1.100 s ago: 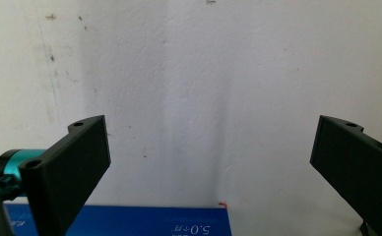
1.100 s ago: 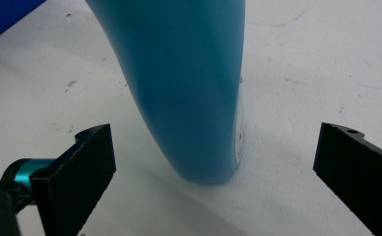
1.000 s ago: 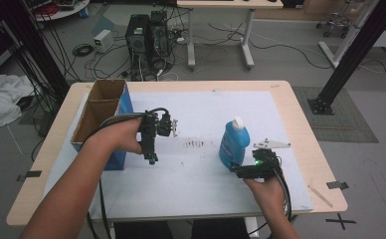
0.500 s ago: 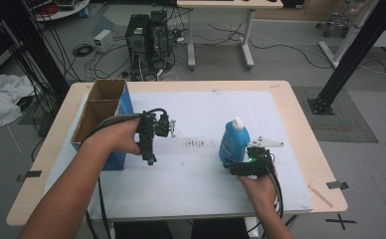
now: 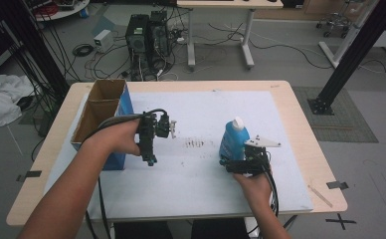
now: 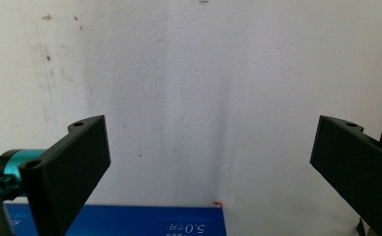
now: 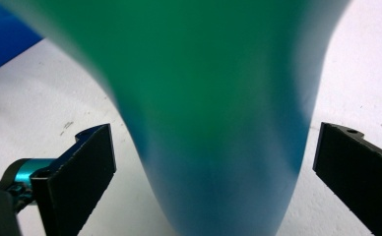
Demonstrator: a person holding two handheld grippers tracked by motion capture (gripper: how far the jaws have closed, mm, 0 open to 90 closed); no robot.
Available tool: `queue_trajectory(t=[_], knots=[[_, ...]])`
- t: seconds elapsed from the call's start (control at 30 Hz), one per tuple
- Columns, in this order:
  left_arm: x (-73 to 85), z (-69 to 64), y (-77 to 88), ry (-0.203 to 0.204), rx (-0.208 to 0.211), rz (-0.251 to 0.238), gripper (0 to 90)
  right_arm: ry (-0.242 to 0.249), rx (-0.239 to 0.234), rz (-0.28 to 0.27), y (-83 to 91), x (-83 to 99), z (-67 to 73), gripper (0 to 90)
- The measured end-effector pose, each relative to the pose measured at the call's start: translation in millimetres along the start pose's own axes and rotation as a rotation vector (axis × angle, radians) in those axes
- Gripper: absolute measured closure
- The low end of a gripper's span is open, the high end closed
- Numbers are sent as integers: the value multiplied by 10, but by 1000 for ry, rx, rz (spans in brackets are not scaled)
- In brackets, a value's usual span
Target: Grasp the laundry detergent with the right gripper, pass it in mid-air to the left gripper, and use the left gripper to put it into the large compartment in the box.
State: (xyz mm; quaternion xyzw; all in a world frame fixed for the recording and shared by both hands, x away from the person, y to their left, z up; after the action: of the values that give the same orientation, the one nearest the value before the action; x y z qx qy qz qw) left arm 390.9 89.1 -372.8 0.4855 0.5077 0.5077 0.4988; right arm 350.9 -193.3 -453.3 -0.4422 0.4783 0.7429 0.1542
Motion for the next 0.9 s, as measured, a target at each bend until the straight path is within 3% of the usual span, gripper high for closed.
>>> queue_trajectory(t=[0.27,0.33,0.37,0.9], knots=[[-4,2,-6,-3,0,5,16,-8,28,-35,-11,-16,4,51],[-2,-1,-8,-2,1,5,16,-5,26,-40,-14,-20,6,79],[0,-3,-7,-2,0,3,16,0,33,-52,-14,-27,4,138],[-18,-4,-19,-6,1,6,16,12,72,-83,-30,-47,-5,184]])
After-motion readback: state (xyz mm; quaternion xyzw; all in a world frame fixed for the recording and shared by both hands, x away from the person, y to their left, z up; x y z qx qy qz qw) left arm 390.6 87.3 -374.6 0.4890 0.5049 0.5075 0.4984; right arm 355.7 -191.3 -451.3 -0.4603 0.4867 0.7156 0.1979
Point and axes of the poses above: each handheld gripper's, and its own axes: y roughly backward along the jaws, x roughly out of its underside, z roughly to its left, the point moved 4 cm from there along -y, roughly forward along the jaws, and after that the axes turned 4 degrees about z, right-handed, at the moved point
